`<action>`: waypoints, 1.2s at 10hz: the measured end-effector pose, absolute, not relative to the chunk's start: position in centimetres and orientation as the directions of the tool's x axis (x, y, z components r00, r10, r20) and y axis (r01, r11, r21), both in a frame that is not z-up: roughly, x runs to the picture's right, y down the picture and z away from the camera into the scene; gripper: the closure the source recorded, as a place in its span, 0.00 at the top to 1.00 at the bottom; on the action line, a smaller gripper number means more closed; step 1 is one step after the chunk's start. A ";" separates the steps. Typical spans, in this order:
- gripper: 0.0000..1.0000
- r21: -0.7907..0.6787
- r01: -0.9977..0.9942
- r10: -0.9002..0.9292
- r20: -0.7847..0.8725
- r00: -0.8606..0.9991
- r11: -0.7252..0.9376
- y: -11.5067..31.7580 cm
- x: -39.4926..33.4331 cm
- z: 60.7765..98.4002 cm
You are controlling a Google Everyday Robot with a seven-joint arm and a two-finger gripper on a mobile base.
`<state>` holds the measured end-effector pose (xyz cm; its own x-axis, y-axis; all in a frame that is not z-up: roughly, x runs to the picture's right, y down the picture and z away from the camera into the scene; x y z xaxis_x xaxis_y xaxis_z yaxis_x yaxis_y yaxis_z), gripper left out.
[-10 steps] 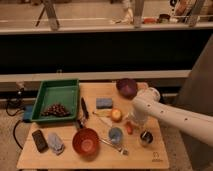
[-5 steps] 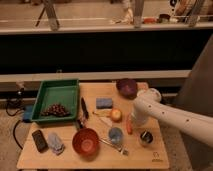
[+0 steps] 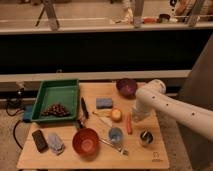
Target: Place pepper in table surface
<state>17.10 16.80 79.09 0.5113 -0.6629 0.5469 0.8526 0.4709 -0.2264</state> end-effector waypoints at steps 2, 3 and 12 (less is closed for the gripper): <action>0.30 -0.214 0.869 -0.676 0.556 0.484 0.446 17.1 16.4 79.3; 0.42 -0.194 0.885 -0.687 0.569 0.453 0.423 17.4 15.4 79.7; 0.80 -0.130 0.925 -0.705 0.613 0.357 0.356 18.8 12.5 82.0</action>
